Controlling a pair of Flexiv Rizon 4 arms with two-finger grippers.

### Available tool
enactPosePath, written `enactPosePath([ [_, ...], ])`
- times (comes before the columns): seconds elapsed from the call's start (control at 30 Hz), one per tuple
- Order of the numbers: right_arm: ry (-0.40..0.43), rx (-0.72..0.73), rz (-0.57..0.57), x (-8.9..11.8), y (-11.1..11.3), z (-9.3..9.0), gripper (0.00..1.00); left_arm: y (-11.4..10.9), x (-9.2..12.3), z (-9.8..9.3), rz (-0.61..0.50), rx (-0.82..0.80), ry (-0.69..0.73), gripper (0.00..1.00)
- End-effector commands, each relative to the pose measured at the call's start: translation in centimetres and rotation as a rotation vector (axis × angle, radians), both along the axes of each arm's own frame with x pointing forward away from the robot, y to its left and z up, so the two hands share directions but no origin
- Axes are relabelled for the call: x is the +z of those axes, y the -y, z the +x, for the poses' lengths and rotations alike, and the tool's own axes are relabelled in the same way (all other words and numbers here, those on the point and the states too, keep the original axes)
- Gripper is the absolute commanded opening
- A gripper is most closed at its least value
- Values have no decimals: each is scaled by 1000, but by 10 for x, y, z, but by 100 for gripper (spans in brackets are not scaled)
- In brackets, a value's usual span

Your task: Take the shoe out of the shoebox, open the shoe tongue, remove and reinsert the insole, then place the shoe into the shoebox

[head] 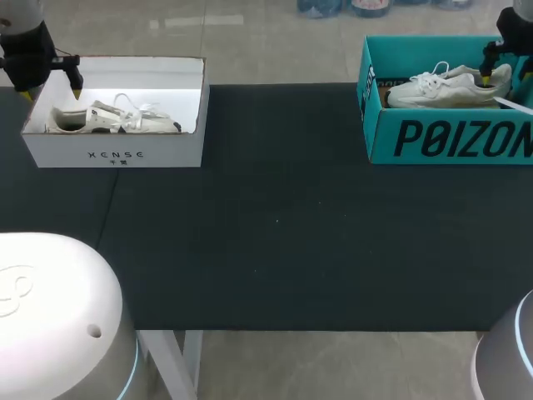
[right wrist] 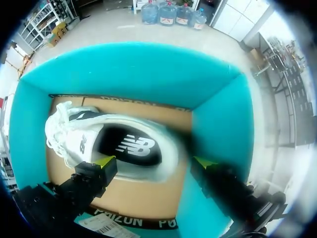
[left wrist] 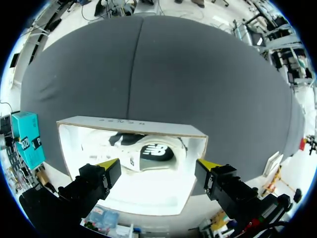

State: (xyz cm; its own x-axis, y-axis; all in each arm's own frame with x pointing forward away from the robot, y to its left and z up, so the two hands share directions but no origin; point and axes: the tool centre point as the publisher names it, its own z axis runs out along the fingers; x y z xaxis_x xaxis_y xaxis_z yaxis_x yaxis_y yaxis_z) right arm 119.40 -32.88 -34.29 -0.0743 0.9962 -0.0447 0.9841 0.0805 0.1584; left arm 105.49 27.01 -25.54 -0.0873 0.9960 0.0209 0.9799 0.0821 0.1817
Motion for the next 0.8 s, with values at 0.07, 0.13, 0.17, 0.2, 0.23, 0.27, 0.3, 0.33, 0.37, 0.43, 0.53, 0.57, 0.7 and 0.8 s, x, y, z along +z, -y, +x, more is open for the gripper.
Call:
enactPosePath([
  [0.07, -20, -5, 1, -4, 2, 15, 100, 0, 0, 0, 1, -1, 1, 100],
  [0.13, -22, -8, -2, -5, 2, 16, 100, 0, 0, 0, 1, -1, 1, 100],
  [0.17, -22, -10, -3, -5, 3, 17, 100, 0, 0, 0, 1, -1, 1, 100],
  [0.2, -22, -11, -4, -5, 3, 19, 100, 0, 0, 0, 1, -1, 1, 100],
  [0.23, -22, -12, -6, -6, 3, 19, 100, 0, 0, 0, 1, -1, 1, 100],
  [0.27, -23, -14, -9, -6, 3, 19, 100, 0, 0, 0, 1, -1, 1, 100],
  [0.3, -24, -16, -10, -6, 4, 19, 100, 0, 0, 0, 1, -1, 1, 100],
  [0.33, -25, -17, -11, -6, 4, 20, 100, 0, 0, 0, 1, -1, 1, 100],
  [0.37, -25, -18, -12, -6, 4, 20, 100, 0, 0, 0, 1, -1, 1, 100],
  [0.43, -26, -17, -14, -7, 4, 20, 100, 0, 0, 0, 1, -1, 1, 100],
  [0.53, -24, -17, -19, -6, 4, 20, 100, 0, 0, 0, 1, -1, 1, 100],
  [0.57, -21, -18, -20, -4, 4, 20, 100, 0, 0, 0, 1, -1, 1, 100],
  [0.7, -12, -17, -25, 0, 4, 20, 100, 0, 0, 0, 1, -1, 1, 100],
  [0.8, -12, -16, -26, 1, 4, 20, 100, 0, 0, 0, 1, -1, 1, 100],
])
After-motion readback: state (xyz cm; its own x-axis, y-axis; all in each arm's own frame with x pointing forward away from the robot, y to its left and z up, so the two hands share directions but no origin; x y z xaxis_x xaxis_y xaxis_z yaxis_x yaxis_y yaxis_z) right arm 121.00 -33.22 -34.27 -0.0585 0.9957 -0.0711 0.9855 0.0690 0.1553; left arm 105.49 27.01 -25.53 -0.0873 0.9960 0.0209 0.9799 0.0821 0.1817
